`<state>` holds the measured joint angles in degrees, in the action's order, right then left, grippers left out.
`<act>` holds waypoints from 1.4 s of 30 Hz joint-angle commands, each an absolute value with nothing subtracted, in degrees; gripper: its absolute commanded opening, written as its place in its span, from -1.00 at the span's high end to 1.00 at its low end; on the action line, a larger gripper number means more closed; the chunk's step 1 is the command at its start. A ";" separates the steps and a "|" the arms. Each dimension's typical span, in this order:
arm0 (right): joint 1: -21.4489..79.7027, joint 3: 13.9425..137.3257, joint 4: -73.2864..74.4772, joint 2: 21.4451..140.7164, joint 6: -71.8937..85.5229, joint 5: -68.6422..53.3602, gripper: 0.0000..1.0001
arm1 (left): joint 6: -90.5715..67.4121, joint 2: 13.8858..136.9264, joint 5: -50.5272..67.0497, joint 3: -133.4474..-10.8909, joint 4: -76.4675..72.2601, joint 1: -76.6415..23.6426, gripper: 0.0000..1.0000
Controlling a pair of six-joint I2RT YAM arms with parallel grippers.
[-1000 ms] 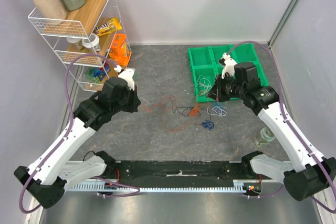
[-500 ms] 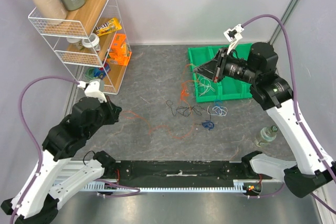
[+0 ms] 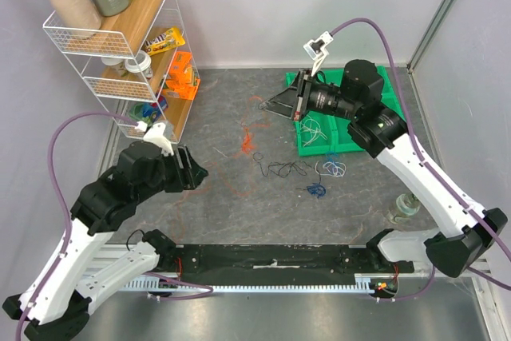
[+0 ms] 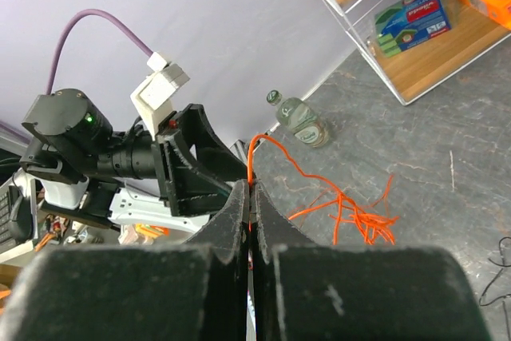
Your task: Untangle the cables
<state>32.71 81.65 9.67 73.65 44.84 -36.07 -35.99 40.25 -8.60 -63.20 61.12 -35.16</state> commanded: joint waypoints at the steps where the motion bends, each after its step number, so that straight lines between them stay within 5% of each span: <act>1: 34.45 85.08 6.59 74.44 47.37 -33.23 1.00 | -30.41 40.78 13.13 -63.12 44.95 -35.24 -0.27; 6: 35.59 86.13 6.24 75.15 49.57 -29.80 1.00 | -34.53 43.33 24.08 -55.74 30.43 -35.24 -0.44; 26: 36.56 89.38 5.62 76.82 51.77 -28.83 1.00 | -26.99 55.10 17.85 -49.92 13.27 -35.95 -0.41; 29: 36.65 89.74 5.54 76.90 51.68 -28.57 1.00 | -26.46 56.42 17.49 -49.66 13.10 -35.86 -0.21; 34: 36.65 90.96 7.28 75.94 49.58 -23.75 1.00 | -27.60 55.64 15.39 -47.99 17.83 -35.95 0.71; 36: 36.65 93.33 10.44 75.59 47.21 -19.10 1.00 | -27.68 53.63 13.28 -46.50 20.82 -35.95 0.91; 42: 36.21 105.44 25.02 76.64 38.07 3.38 1.00 | -30.40 44.05 6.69 -41.58 27.32 -35.86 0.97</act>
<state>36.53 96.16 17.19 76.95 45.34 -14.44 -28.73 50.33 12.16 -43.62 22.48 -35.75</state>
